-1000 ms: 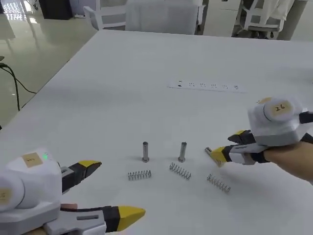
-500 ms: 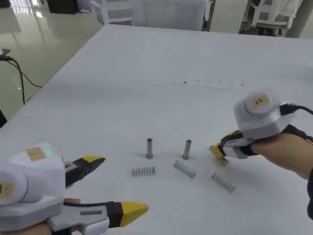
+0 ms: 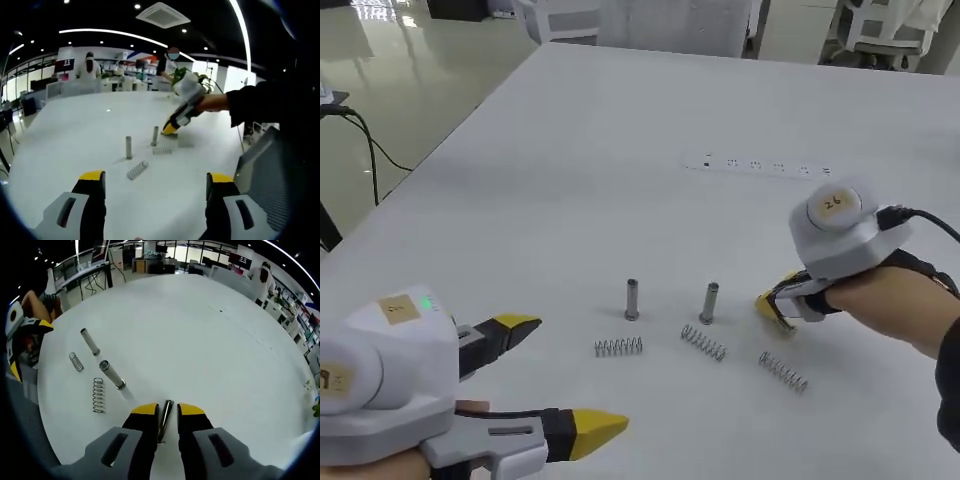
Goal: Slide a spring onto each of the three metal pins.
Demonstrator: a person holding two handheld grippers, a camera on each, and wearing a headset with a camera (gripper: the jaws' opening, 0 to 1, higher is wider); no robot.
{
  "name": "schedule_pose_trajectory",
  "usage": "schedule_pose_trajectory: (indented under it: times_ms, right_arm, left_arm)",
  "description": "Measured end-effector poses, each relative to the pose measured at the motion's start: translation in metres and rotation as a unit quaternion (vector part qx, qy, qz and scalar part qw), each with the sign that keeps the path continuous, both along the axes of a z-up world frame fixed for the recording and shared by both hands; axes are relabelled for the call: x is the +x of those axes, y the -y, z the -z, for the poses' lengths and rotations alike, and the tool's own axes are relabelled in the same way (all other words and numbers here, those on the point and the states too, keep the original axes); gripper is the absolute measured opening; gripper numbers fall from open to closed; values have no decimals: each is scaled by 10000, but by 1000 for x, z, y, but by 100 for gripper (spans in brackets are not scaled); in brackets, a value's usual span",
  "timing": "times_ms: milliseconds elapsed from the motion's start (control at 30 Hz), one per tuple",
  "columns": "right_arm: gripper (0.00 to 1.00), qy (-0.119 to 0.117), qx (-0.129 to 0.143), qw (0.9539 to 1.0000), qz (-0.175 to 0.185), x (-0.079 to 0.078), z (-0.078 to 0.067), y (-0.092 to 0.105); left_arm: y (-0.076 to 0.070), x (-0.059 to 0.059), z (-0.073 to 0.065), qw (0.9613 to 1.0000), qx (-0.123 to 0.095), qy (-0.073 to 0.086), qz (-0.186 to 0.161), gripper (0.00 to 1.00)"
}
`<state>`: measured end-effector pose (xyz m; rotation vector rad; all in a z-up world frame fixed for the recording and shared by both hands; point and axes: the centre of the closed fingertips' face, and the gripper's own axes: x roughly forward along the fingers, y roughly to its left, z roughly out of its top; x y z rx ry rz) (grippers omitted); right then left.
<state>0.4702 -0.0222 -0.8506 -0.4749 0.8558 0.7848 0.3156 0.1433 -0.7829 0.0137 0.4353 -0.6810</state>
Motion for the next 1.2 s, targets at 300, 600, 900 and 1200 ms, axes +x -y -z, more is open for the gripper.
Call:
schedule_pose_trajectory:
  times_ms: [300,600,900,1200]
  right_arm:
    - [10,-96,-52,9999,48,2,5,1]
    - [7,-245,-88,9996,98,2,9,0]
    - [6,-281,-188,9993,174,1,10,-2]
    - [5,-234,-251,9990,281,4,11,3]
  left_arm:
    - [0,0,1,10000,9,-14,10,79]
    - [-1,0,1,10000,9,-17,2,78]
    - [0,-1,2,10000,18,-35,35,78]
    - [0,-1,2,10000,23,-27,46,77]
